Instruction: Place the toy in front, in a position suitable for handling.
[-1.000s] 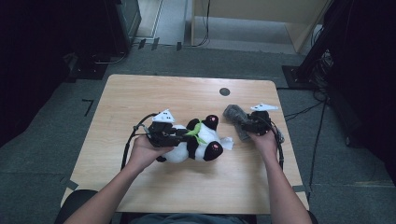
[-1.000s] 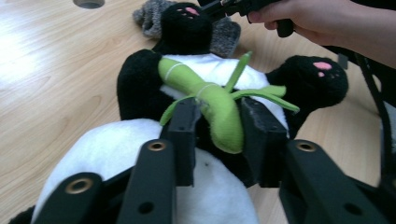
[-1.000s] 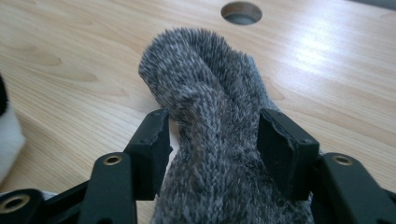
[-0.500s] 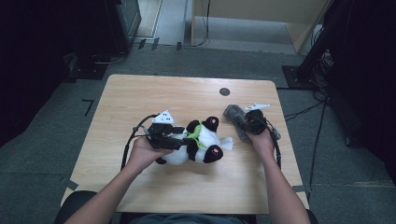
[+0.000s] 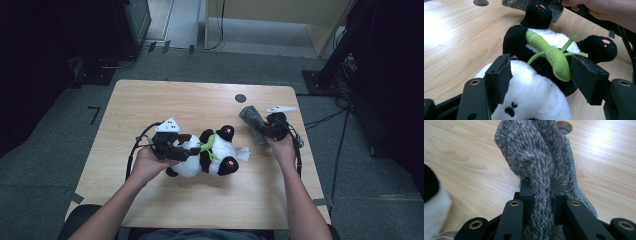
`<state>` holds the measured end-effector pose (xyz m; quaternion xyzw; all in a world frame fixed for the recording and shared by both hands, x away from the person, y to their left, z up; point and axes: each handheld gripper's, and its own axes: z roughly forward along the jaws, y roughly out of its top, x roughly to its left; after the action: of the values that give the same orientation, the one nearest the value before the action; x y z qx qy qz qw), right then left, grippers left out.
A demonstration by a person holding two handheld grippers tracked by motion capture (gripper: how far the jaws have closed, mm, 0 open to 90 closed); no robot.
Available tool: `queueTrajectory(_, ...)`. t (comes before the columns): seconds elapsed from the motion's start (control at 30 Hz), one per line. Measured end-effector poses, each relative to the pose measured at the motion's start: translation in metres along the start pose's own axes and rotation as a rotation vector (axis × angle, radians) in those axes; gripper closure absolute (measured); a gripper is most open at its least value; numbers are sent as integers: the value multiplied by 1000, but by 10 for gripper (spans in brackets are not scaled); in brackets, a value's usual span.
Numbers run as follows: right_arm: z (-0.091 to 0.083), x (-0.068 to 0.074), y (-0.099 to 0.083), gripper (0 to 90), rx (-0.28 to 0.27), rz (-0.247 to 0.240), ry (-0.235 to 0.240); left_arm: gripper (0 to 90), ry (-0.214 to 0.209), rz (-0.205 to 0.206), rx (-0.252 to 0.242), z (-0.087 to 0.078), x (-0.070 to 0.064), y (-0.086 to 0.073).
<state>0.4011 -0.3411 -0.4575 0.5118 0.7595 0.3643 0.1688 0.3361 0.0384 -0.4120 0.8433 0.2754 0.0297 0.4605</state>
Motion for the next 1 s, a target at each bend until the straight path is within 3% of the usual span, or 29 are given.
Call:
queueTrajectory(0.43,-33,32,19,773,-41,-60,61,281,9,-54,-46,-20,3,-15)
queueTrajectory(0.5,-41,42,24,772,-51,-86,79,241,37,-36,-29,-19,-2,-20)
queueTrajectory(0.6,-47,49,30,772,-63,-98,97,211,42,-33,-13,-18,-2,-23)
queueTrajectory(0.77,-54,65,41,772,-69,-124,138,172,27,-74,-14,-12,0,-35)
queueTrajectory(0.93,-56,80,48,772,-55,-146,169,142,54,-63,-14,-12,-2,-37)
queueTrajectory(1.0,-56,83,50,772,-52,-150,176,143,53,-76,-18,-12,-1,-39)
